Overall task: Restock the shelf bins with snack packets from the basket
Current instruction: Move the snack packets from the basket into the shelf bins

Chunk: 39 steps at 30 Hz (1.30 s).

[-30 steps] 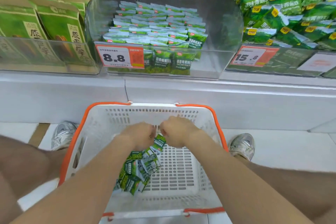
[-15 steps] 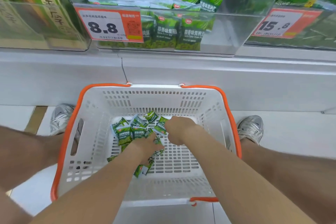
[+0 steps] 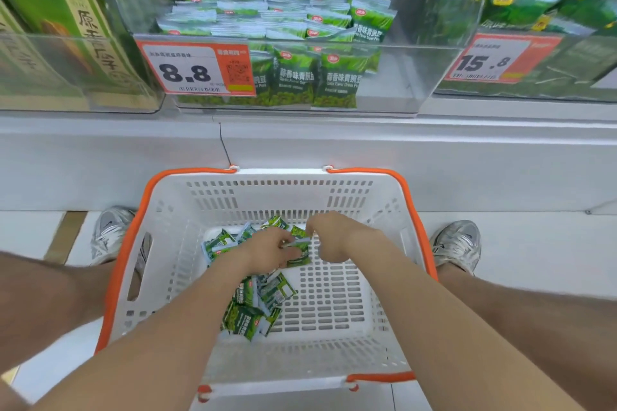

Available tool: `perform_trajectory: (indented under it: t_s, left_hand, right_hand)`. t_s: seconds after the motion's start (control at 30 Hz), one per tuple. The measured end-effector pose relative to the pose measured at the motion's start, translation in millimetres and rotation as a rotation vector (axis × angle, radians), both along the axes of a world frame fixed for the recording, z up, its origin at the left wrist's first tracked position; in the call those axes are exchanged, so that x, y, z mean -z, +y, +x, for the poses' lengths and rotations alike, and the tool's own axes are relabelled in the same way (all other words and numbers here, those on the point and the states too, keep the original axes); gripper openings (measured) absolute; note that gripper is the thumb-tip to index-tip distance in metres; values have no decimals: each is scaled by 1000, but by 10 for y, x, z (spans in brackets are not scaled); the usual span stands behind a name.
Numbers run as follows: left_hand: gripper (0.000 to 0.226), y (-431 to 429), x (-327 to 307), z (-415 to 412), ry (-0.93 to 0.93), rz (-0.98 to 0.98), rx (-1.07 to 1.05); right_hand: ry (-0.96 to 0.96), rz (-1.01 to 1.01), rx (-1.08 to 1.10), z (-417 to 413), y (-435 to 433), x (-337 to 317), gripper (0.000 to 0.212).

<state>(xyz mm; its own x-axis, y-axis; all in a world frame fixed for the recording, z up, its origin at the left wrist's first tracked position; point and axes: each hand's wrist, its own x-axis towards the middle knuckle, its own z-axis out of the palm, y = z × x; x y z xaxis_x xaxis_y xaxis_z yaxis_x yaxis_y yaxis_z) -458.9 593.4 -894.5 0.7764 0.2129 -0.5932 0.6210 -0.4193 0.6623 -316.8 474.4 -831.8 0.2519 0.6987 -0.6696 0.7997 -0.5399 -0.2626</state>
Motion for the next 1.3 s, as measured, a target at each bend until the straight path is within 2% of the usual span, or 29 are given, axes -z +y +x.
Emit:
perform_trajectory:
  t_s: [0.07,0.1,0.23,0.3,0.4,0.53,0.63,0.7,0.8,0.93,1.0,1.07,1.13,1.17,1.3]
  left_hand:
    - [39,77,-228,64,-81,-70,-52]
    - [42,103,-341,88,-102,-92,-78]
    - [41,153,-702,159,-216,-176,-309]
    - [40,142,-844,149,-253,-241,-426]
    - [35,109,-969,79,-259,-240,-461]
    - [42,101,-1067,30,-264,-245,-490]
    - [53,98,-1214,79,-391,-220,-517]
    - [54,88,-1365,126,-516,-100,-526]
    - [43,25,-1721,234,-764,131,-540]
    - [31,-101,-2239,340,-1098,535,-589]
    - [23,-115,-2451,361,-1206,661,-638]
    - [14,-79,-2614,391,-1256,802,-622]
    - [14,5,-2721,441,-1243,955,-508]
    - [17,55,-2762,472,-1196,1002,-427]
    - [33,162,-2817,578,-847,1118,-210]
  right_hand:
    - [161,100,134,73,-17,-103,61]
    - [233,158,183,96,-20,-176,60]
    - [446,339,433,152,-40,-344,29]
    - [519,355,498,157,-49,-398,36]
    - [571,371,517,139,-82,-481,38]
    - [551,405,513,95,-102,-582,38]
    - [477,526,474,72,-70,-719,21]
    - [413,699,463,30,-21,-837,11]
    - [106,1074,414,-55,42,-1097,6]
    - [-337,1491,246,-99,107,-1564,14]
    - [-481,1669,255,-51,142,-1841,16]
    - [-516,1794,306,38,155,-2141,14]
    - [-521,1789,332,205,155,-2364,14]
    - [-530,1716,336,322,162,-2429,14]
    - [-658,1157,337,782,225,-2530,27]
